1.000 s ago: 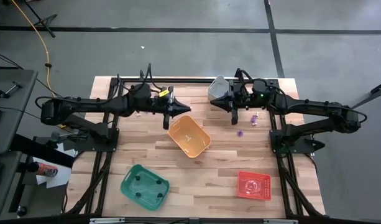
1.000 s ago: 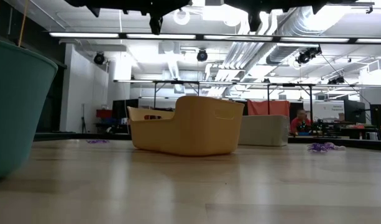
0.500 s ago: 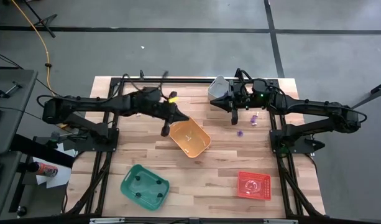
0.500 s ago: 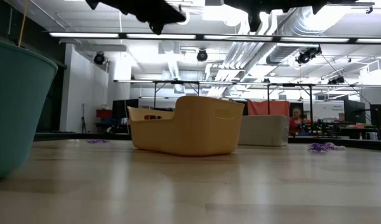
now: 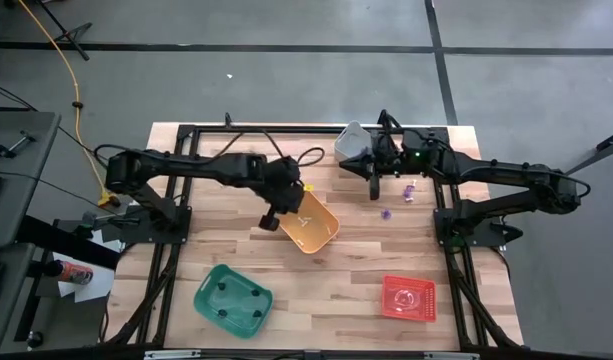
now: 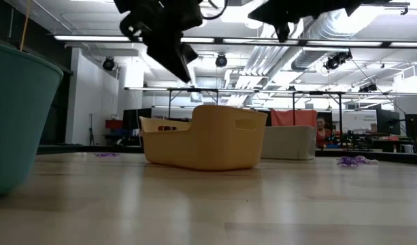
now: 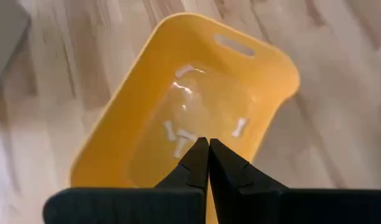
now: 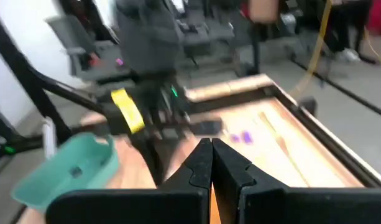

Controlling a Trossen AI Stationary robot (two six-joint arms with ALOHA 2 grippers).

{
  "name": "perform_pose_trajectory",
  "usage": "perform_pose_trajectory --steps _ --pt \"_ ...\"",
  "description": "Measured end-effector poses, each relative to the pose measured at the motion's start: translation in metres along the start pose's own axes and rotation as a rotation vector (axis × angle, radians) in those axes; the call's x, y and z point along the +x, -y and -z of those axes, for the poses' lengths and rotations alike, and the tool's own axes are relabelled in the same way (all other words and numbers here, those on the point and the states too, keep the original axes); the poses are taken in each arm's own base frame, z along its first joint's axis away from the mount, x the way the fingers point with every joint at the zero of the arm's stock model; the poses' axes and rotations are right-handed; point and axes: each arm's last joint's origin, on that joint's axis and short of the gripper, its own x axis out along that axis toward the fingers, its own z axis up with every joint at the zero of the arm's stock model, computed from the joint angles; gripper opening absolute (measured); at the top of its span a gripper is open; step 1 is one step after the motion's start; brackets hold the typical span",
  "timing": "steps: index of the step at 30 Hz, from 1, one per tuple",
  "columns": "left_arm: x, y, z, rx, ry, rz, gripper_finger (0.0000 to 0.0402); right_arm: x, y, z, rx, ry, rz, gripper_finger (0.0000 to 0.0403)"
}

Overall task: Sort Halloween decoration
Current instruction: Put the purple spider toy into the orange bin

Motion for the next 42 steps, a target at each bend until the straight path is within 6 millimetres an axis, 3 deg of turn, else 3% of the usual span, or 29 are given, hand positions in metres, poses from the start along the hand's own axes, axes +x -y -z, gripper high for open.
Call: perform_pose_trajectory --steps 7,14,20,24,30,37,42 --pt "-0.058 -0.016 0.004 -0.171 0.262 -0.053 0.0 -0.001 0.002 0.01 0.013 -0.102 0.046 0.0" --pt "-0.103 -0.01 0.037 -0.284 0.585 -0.198 0.0 -0.004 0.003 0.024 0.05 -0.251 0.066 0.0" --pt "-0.106 0.005 0.066 -0.383 0.745 -0.215 0.0 -0.006 0.004 0.029 0.091 -0.295 0.076 0.0" --pt "-0.104 0.01 0.074 -0.433 0.771 -0.197 0.0 -0.008 0.007 0.029 0.178 -0.338 0.105 0.0" --pt "-0.104 0.009 0.075 -0.448 0.763 -0.215 0.0 -0.013 0.02 0.035 0.273 -0.634 0.222 0.0018" --pt "-0.103 0.008 0.076 -0.479 0.761 -0.245 0.0 -0.014 0.029 0.09 0.363 -1.009 0.417 0.012" --pt "-0.103 0.008 0.076 -0.486 0.761 -0.242 0.0 -0.017 0.034 0.131 0.518 -1.134 0.542 0.0168"
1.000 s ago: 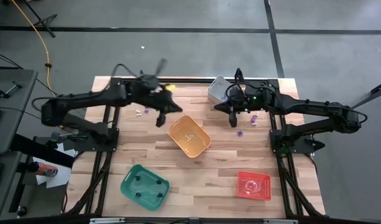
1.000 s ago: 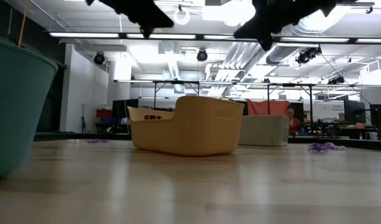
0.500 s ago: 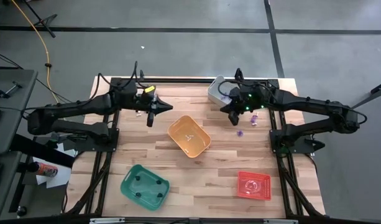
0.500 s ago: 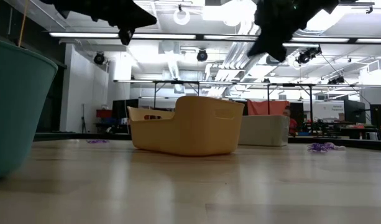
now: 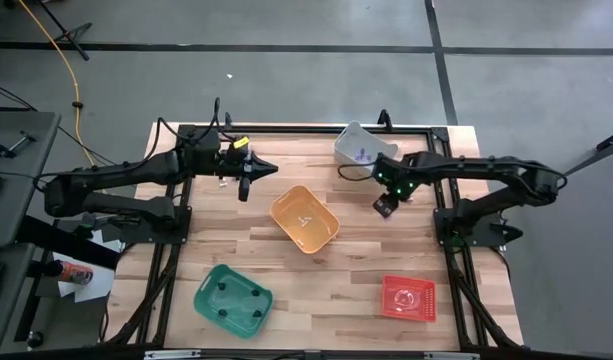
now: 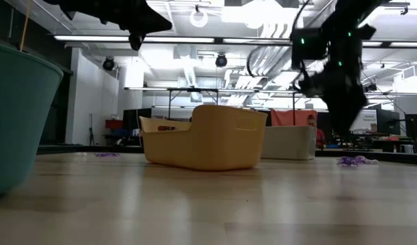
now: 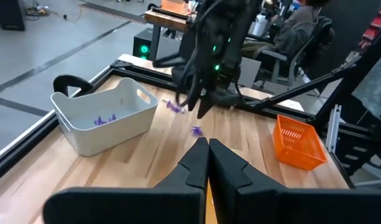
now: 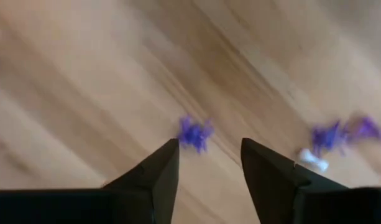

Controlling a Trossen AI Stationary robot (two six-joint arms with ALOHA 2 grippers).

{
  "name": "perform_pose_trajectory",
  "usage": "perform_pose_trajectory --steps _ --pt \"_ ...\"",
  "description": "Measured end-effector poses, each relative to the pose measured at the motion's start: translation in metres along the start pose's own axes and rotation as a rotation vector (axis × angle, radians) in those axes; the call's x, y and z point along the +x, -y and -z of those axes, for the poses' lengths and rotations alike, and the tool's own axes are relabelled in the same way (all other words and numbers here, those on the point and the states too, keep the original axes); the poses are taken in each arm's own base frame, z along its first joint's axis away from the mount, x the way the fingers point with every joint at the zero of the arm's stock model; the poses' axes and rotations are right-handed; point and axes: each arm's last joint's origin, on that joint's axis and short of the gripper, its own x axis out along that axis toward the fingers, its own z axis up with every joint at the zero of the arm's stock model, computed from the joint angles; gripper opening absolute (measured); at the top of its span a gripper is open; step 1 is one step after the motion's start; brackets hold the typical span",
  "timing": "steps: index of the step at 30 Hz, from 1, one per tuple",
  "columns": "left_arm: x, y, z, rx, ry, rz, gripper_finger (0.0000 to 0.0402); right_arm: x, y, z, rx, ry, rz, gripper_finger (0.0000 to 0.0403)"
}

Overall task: Sort Halloween decoration
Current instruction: Put the purple spider toy into the orange bin

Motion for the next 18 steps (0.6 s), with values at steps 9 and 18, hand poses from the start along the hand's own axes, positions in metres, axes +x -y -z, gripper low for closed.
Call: perform_pose_trajectory --steps 9,18 --pt "0.0 0.0 0.0 0.0 0.001 -0.006 0.0 0.033 0.004 0.009 0.245 -0.007 -0.029 0.0172" --pt "0.0 -0.001 0.0 0.0 0.002 -0.019 0.0 0.042 0.005 0.014 0.328 0.009 -0.036 0.0172"
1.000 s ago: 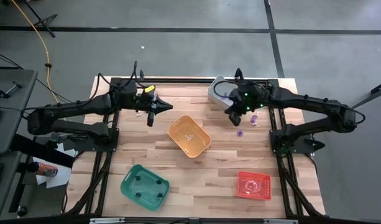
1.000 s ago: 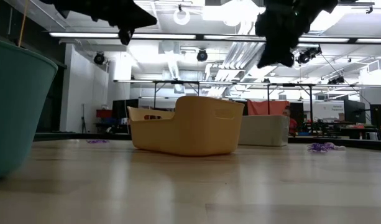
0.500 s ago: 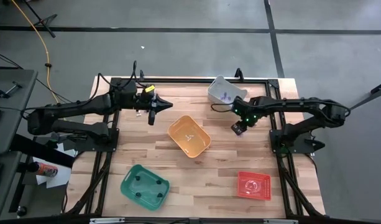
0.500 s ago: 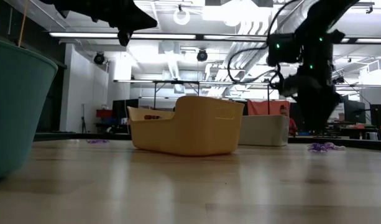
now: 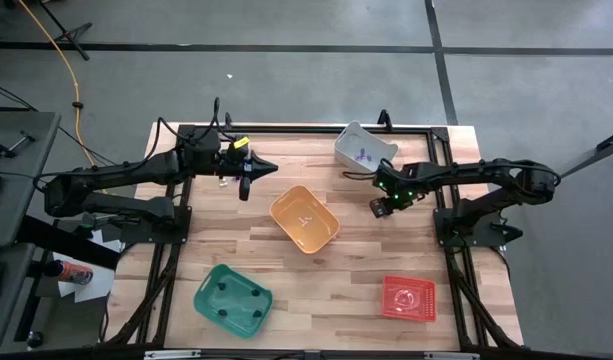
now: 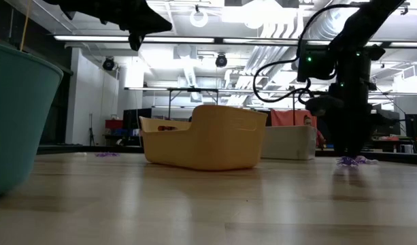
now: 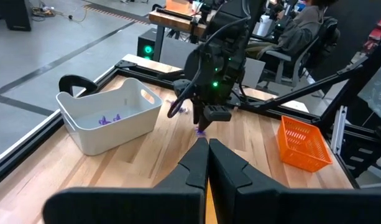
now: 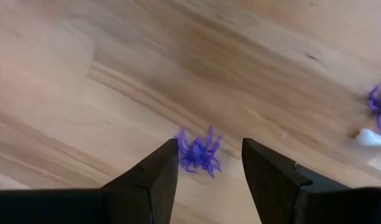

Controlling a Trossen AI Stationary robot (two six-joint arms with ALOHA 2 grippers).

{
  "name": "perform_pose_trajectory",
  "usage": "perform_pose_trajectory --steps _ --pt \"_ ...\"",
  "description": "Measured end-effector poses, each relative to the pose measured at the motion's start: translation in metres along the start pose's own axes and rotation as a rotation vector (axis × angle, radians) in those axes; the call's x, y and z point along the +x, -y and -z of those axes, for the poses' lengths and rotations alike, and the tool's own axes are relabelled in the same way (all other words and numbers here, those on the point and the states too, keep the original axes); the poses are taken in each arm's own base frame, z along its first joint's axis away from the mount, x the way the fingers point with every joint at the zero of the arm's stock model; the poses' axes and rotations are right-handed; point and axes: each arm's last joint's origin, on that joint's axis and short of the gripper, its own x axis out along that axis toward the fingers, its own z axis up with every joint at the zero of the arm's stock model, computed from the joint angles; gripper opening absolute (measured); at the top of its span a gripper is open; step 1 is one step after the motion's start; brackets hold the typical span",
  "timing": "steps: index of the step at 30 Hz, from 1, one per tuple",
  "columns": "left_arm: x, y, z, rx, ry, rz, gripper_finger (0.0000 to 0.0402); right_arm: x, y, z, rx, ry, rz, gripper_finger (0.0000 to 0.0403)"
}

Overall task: Sort Halloween decoration
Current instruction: Put the purple spider toy into the orange bin

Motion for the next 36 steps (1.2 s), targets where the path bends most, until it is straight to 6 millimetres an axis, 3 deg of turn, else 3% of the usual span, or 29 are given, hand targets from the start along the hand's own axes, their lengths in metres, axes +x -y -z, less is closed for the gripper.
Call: perform_pose_trajectory --steps 5,9,17,28,36 --pt "0.0 0.0 0.001 -0.002 -0.006 -0.005 0.0 0.007 0.006 0.005 0.04 -0.022 0.017 0.0163" --pt "0.0 0.0 0.001 -0.003 -0.014 -0.006 0.0 0.01 0.009 0.007 0.05 -0.026 0.02 0.0132" --pt "0.0 -0.001 0.004 -0.009 -0.037 -0.015 0.0 0.001 0.002 0.002 -0.058 0.003 -0.012 0.0011" --pt "0.0 -0.001 0.004 -0.011 -0.042 -0.017 0.0 -0.049 -0.024 -0.013 -0.345 0.174 -0.269 0.0008" --pt "0.0 -0.001 0.004 -0.01 -0.042 -0.017 0.0 -0.047 -0.02 -0.012 -0.237 0.139 -0.263 0.002"
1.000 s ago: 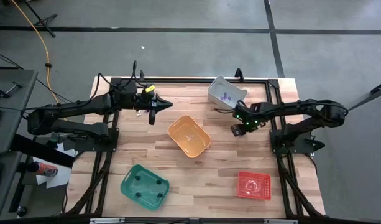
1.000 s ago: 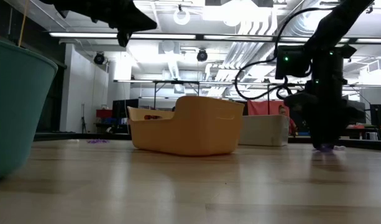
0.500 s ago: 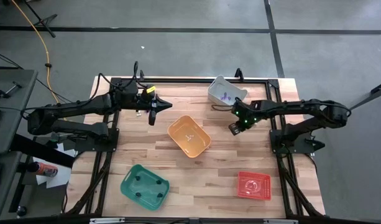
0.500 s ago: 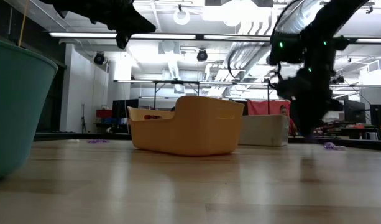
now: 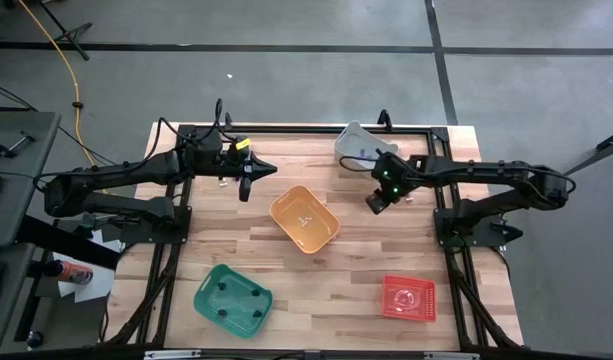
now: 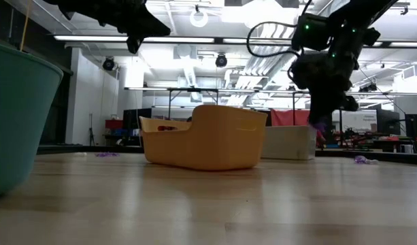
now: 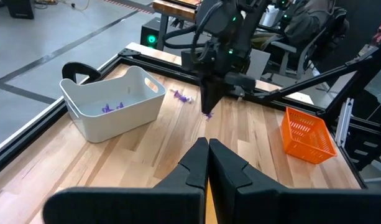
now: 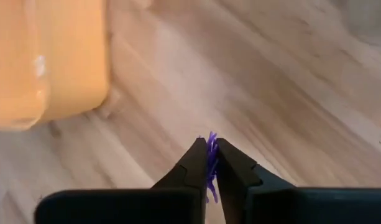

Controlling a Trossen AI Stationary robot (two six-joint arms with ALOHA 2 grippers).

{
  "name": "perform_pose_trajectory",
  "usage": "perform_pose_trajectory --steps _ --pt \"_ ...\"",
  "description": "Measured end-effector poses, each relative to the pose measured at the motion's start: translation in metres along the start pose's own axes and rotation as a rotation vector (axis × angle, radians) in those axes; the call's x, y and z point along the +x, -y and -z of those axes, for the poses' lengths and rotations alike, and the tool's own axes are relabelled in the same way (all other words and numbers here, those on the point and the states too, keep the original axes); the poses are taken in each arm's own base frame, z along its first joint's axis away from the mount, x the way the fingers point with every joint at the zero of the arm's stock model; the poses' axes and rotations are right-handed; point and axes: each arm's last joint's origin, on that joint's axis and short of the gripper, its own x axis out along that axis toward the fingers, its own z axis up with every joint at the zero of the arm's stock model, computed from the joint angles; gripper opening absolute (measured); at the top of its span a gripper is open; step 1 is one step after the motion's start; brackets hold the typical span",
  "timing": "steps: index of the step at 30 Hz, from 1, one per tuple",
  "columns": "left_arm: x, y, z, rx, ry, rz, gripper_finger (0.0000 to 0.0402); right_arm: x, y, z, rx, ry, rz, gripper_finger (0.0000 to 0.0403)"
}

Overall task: Sort Halloween decoration
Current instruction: Put the purple spider toy into the orange bin

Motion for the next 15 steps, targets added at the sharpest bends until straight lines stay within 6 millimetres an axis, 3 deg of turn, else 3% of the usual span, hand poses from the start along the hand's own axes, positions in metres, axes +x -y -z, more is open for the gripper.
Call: perform_pose_trajectory --steps 10,15 --pt "0.0 0.0 0.0 -0.001 -0.003 -0.001 0.0 0.011 0.013 0.011 0.063 -0.029 0.055 0.0144" --pt "0.0 0.0 0.0 -0.001 -0.004 -0.001 0.0 0.01 0.017 0.013 0.081 -0.023 0.148 0.0164"
